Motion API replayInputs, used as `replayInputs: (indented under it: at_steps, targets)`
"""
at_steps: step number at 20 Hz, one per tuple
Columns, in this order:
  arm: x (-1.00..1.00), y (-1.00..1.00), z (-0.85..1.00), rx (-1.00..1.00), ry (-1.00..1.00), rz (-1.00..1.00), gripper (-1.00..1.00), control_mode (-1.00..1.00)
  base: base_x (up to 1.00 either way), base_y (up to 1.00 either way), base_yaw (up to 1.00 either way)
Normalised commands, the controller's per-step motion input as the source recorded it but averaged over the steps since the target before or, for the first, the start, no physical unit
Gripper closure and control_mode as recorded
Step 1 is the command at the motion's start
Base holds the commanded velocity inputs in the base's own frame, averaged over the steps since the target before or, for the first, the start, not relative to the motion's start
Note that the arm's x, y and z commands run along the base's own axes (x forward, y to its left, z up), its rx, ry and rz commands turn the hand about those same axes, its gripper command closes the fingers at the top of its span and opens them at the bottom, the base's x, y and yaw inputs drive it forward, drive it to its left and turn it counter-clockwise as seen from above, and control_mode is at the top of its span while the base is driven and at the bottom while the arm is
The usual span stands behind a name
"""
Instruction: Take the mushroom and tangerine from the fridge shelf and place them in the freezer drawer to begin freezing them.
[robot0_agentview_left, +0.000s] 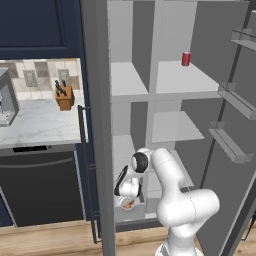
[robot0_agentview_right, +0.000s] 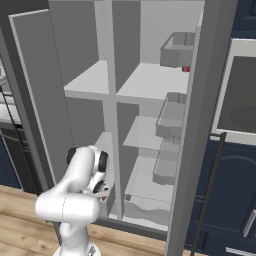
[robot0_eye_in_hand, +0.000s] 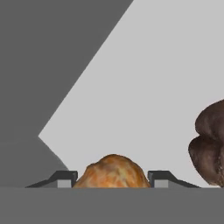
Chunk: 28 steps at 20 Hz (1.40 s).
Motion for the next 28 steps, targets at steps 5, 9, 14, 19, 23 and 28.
replayInputs:
  at_steps: [5,9,14,19,23,28]
  targets:
    - [-0.68,0.00,-0.27,0.00,0.00,0.07,1.00,-1.00,0.00,0.00,0.00]
    - [-0.57,0.00,-0.04,0.01,0.00,0.02,1.00,-1.00,0.00,0.00,0.00]
    - [0.04,0.00,0.00,0.00,0.05,0.00,1.00,-1.00,0.00,0.00,0.00]
    - [0.00,0.00,-0.09,0.00,0.08,0.00,-1.00,-1.00,0.00,0.00,0.00]
    - [0.00,0.00,0.00,0.00,0.00,0.00,-1.00,-1.00,0.00,0.00,0.00]
    - [0.00,0.00,0.00,0.00,0.02,0.00,-1.00,-1.00,0.00,0.00,0.00]
